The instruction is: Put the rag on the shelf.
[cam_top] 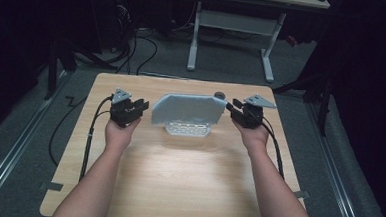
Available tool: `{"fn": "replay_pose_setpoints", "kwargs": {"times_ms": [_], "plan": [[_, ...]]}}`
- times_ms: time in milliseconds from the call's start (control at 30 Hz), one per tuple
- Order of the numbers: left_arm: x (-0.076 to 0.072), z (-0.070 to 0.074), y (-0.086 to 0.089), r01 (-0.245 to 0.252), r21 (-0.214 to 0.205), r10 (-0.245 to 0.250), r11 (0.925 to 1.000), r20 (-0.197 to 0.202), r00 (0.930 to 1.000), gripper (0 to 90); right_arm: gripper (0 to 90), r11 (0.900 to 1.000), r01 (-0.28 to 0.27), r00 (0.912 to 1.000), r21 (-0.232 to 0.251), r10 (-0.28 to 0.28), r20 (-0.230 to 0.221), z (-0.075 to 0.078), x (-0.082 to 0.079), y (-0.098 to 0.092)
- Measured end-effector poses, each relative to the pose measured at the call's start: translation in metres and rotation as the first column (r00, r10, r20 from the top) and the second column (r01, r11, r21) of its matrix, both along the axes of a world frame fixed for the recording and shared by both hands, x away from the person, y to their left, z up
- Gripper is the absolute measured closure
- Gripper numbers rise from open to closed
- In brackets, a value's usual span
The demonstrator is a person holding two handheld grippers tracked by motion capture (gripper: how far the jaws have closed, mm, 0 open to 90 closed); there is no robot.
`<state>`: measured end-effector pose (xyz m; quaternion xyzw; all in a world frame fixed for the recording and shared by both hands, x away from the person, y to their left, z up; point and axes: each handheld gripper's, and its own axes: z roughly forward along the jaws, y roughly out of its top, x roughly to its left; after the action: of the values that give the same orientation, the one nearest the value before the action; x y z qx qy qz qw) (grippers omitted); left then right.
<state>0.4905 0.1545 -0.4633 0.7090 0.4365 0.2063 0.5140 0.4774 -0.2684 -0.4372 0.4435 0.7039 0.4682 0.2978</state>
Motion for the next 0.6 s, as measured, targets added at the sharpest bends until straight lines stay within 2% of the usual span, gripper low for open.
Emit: {"fn": "replay_pose_setpoints", "kwargs": {"times_ms": [67,167,300,367,433,500,567,600], "plan": [[-0.005,-0.002,0.005,-0.002,0.001,0.002,1.0,-0.007,1.0,70.2,63.3,0.9998,0.005,0.9998,-0.018,-0.004,0.018,0.002,-0.005,-0.001],[-0.014,-0.004,0.012,-0.004,0.005,0.004,1.0,-0.005,1.0,69.8,62.8,0.9998,0.011,0.9991,-0.014,-0.01,0.041,0.003,-0.014,-0.004],[-0.029,-0.004,0.022,-0.01,-0.002,0.01,0.9999,-0.01,0.9999,68.5,59.3,0.9997,0.005,0.9996,-0.025,-0.005,0.029,0.005,-0.028,-0.007],[-0.04,-0.005,0.027,-0.009,0.001,0.009,1.0,-0.01,0.9999,68.0,58.1,0.9997,0.003,0.9989,-0.026,-0.002,0.047,0.006,-0.038,-0.009],[-0.048,-0.007,0.03,-0.007,0.01,0.007,0.9999,-0.015,0.9999,67.1,57.0,0.999,-0.002,0.9993,-0.044,0.004,0.037,0.007,-0.046,-0.01],[-0.058,-0.008,0.034,-0.004,0.007,0.004,1.0,-0.017,0.9998,65.8,55.8,0.9988,-0.013,0.9983,-0.047,0.015,0.057,0.007,-0.057,-0.012],[-0.069,-0.011,0.036,0.0,-0.002,0.0,1.0,-0.027,0.9996,64.5,53.9,0.9968,-0.023,0.9991,-0.076,0.026,0.035,0.007,-0.066,-0.011],[-0.073,-0.013,0.037,0.003,0.0,-0.003,1.0,-0.029,0.9996,63.2,53.3,0.9957,-0.03,0.9985,-0.087,0.034,0.043,0.007,-0.072,-0.01]]}}
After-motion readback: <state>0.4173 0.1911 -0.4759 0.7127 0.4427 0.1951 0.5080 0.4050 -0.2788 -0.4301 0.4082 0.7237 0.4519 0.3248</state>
